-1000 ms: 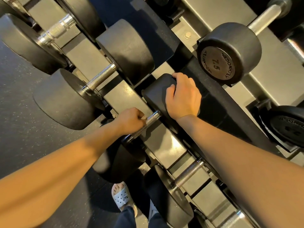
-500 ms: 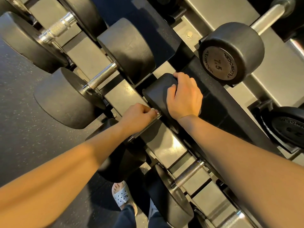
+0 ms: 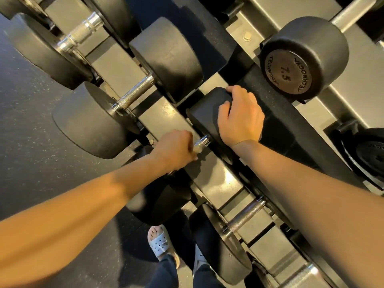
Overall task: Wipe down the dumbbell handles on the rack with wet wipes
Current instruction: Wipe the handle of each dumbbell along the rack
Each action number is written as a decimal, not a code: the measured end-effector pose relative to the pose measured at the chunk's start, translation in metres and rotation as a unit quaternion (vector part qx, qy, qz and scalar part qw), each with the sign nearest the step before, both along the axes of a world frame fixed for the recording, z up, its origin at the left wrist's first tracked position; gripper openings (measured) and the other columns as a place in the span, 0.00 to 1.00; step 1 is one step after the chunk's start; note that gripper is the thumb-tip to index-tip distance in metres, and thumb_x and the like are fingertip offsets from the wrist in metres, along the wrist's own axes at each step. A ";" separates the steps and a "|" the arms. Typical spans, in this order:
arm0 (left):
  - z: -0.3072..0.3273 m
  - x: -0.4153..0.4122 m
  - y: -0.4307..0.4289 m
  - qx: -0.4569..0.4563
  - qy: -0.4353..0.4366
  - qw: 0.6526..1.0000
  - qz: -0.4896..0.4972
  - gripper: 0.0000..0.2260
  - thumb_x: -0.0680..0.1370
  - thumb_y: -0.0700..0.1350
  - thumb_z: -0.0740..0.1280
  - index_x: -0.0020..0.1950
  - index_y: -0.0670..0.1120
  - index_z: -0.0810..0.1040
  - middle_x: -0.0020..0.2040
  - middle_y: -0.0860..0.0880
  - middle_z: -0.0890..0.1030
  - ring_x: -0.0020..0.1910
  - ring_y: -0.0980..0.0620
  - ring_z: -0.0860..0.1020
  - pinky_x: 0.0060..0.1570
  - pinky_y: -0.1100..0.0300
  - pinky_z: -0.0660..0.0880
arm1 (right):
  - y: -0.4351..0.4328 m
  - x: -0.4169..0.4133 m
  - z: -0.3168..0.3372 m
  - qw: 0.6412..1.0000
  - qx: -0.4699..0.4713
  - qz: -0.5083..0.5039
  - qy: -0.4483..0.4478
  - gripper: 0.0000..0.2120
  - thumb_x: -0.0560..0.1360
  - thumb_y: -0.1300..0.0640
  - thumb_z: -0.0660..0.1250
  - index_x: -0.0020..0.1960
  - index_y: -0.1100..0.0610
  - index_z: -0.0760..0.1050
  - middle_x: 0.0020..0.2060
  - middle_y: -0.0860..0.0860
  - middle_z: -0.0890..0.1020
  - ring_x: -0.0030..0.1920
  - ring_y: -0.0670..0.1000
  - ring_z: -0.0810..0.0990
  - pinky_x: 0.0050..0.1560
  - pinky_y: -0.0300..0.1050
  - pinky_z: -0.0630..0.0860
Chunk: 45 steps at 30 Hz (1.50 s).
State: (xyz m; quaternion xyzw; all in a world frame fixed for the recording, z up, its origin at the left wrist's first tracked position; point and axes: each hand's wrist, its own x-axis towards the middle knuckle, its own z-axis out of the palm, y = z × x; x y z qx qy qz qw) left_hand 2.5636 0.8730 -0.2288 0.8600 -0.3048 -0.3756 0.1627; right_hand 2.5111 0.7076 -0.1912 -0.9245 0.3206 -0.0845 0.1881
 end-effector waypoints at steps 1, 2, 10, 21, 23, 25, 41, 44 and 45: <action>0.000 -0.005 -0.009 -0.036 0.016 0.998 0.044 0.10 0.78 0.51 0.74 0.46 0.49 0.76 0.42 0.50 0.80 0.40 0.53 0.79 0.40 0.60 0.74 | 0.000 0.000 0.000 1.000 0.000 -0.002 0.000 0.17 0.81 0.53 0.61 0.69 0.53 0.73 0.56 0.51 0.80 0.52 0.51 0.79 0.49 0.45 0.75; 0.000 -0.010 -0.017 -0.063 0.024 0.994 0.081 0.10 0.78 0.51 0.73 0.45 0.49 0.74 0.40 0.51 0.78 0.39 0.53 0.77 0.38 0.61 0.71 | 0.000 0.000 0.000 1.000 0.001 -0.002 -0.001 0.17 0.81 0.53 0.61 0.69 0.53 0.73 0.56 0.51 0.80 0.52 0.50 0.79 0.49 0.45 0.75; -0.007 -0.025 -0.003 0.096 -0.129 0.986 -0.037 0.11 0.81 0.51 0.70 0.60 0.47 0.77 0.46 0.49 0.76 0.39 0.52 0.74 0.39 0.58 0.69 | 0.000 0.000 -0.001 1.000 -0.016 0.011 0.003 0.17 0.81 0.53 0.60 0.68 0.53 0.73 0.56 0.51 0.80 0.53 0.51 0.78 0.51 0.51 0.78; -0.030 0.036 -0.013 -0.097 0.258 0.933 0.232 0.07 0.78 0.33 0.69 0.45 0.44 0.82 0.47 0.41 0.84 0.50 0.43 0.83 0.49 0.53 0.81 | -0.002 0.000 -0.005 0.999 -0.024 0.022 0.008 0.17 0.80 0.53 0.59 0.67 0.54 0.74 0.56 0.50 0.81 0.54 0.52 0.78 0.52 0.52 0.77; -0.038 0.028 -0.019 -0.076 0.315 0.914 0.244 0.12 0.81 0.32 0.61 0.49 0.42 0.83 0.48 0.43 0.83 0.48 0.46 0.81 0.46 0.56 0.80 | -0.002 0.000 -0.005 1.000 -0.022 0.020 0.005 0.17 0.80 0.53 0.59 0.67 0.53 0.74 0.56 0.50 0.81 0.54 0.51 0.78 0.52 0.51 0.78; -0.041 0.026 -0.022 -0.045 0.383 0.896 0.220 0.15 0.83 0.33 0.56 0.53 0.42 0.82 0.51 0.43 0.83 0.49 0.48 0.81 0.46 0.57 0.79 | -0.001 0.000 -0.005 1.000 -0.021 0.013 -0.002 0.17 0.80 0.52 0.59 0.67 0.53 0.74 0.56 0.49 0.81 0.54 0.50 0.78 0.52 0.51 0.78; -0.013 0.038 0.017 0.194 0.059 0.938 -0.281 0.14 0.83 0.51 0.62 0.63 0.49 0.81 0.49 0.51 0.80 0.51 0.51 0.78 0.57 0.53 0.73 | -0.003 -0.001 -0.003 0.999 -0.026 0.022 0.009 0.16 0.81 0.53 0.61 0.68 0.53 0.73 0.56 0.50 0.80 0.53 0.50 0.78 0.50 0.49 0.78; 0.001 0.032 0.019 0.176 -0.045 0.919 -0.349 0.13 0.82 0.54 0.63 0.63 0.50 0.79 0.45 0.53 0.74 0.48 0.52 0.74 0.60 0.52 0.68 | -0.001 -0.001 0.001 0.999 -0.025 0.021 0.011 0.16 0.81 0.53 0.61 0.68 0.53 0.73 0.56 0.51 0.80 0.53 0.51 0.78 0.50 0.51 0.79; 0.006 0.030 0.020 0.171 -0.050 0.916 -0.360 0.12 0.82 0.53 0.63 0.62 0.50 0.79 0.45 0.53 0.74 0.48 0.52 0.73 0.61 0.52 0.68 | -0.001 0.000 0.001 0.999 -0.024 0.021 0.009 0.16 0.81 0.53 0.61 0.68 0.53 0.73 0.56 0.51 0.80 0.53 0.51 0.78 0.51 0.50 0.79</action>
